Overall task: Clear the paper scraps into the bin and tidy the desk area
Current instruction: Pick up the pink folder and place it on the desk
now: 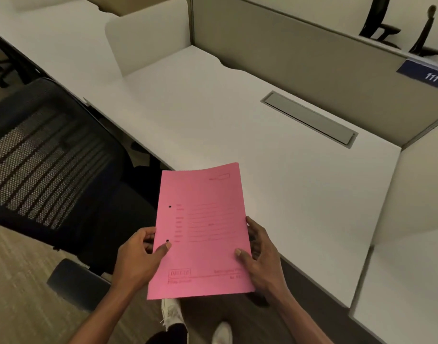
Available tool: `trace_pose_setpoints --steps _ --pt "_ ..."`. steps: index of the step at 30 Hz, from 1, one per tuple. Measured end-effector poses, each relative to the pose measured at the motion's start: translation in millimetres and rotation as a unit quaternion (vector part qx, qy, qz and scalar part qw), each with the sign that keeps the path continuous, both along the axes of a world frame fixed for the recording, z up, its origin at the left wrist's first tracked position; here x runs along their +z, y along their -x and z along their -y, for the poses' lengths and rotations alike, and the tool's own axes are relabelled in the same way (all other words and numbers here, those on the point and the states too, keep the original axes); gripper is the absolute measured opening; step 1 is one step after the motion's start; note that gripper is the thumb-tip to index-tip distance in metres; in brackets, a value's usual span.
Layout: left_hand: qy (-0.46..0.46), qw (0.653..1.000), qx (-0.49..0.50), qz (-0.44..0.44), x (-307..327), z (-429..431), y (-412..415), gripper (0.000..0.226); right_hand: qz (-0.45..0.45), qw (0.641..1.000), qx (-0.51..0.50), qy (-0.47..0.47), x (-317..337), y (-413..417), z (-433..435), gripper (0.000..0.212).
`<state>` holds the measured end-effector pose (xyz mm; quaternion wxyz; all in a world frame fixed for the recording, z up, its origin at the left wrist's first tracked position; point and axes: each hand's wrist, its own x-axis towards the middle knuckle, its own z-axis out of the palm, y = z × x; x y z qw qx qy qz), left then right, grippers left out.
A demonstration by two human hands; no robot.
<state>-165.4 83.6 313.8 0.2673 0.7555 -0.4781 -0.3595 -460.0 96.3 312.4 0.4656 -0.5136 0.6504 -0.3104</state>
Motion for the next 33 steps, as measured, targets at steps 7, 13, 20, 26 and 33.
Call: trace_pose_setpoints --steps 7,13,20,26,33 --pt "0.018 0.999 -0.029 0.017 5.7 66.3 -41.3 0.036 0.009 0.999 -0.042 0.002 -6.3 -36.9 41.4 0.083" --pt "0.028 0.997 -0.068 0.030 20.1 131.9 -70.1 0.027 0.001 0.996 -0.080 0.033 0.7 -71.0 86.1 0.081" --pt "0.049 0.993 -0.097 0.041 32.3 202.6 -79.4 0.027 -0.022 0.992 -0.108 0.062 15.7 -86.3 140.2 0.081" --pt "0.057 0.993 -0.098 0.039 29.3 263.3 -67.0 0.029 -0.013 0.991 -0.116 0.070 16.4 -77.3 190.0 0.083" --pt "0.049 0.994 -0.092 0.041 12.9 350.1 -33.7 0.022 0.008 0.991 -0.115 0.073 -4.9 -45.9 268.8 0.081"
